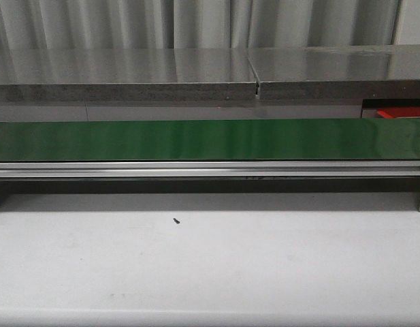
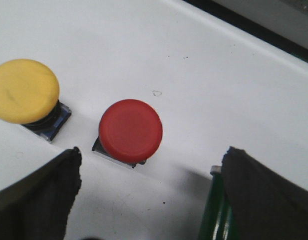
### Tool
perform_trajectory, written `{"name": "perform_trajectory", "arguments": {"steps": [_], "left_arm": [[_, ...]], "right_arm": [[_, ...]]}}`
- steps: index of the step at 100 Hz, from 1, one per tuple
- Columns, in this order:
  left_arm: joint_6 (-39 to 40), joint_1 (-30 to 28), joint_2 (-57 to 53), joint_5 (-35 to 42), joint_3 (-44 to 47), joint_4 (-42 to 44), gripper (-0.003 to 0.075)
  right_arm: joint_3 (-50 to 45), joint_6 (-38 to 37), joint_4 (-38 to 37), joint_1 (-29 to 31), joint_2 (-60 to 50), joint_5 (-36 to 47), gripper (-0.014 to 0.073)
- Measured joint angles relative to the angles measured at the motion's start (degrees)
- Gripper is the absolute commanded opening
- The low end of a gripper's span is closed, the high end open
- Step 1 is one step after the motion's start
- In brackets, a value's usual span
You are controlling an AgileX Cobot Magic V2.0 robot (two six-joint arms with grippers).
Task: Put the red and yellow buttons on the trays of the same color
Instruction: 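Move the left gripper over a red button and grasp it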
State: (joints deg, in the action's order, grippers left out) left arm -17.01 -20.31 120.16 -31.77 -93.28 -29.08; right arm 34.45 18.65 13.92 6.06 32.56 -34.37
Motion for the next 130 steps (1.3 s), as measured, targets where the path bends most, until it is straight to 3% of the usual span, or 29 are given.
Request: {"name": "perform_trajectory", "arguments": {"steps": [44, 130], "left_arm": [[0.3, 0.0, 2.3, 3.9, -1.1, 0.0, 0.0545], [0.3, 0.0, 6.4, 1.5, -6.9, 0.0, 0.0536]], "right_arm": [[0.0, 0.0, 0.0, 0.0, 0.0, 0.0, -0.0067], [0.0, 0.0, 0.0, 0.0, 0.0, 0.0, -0.0067]]}}
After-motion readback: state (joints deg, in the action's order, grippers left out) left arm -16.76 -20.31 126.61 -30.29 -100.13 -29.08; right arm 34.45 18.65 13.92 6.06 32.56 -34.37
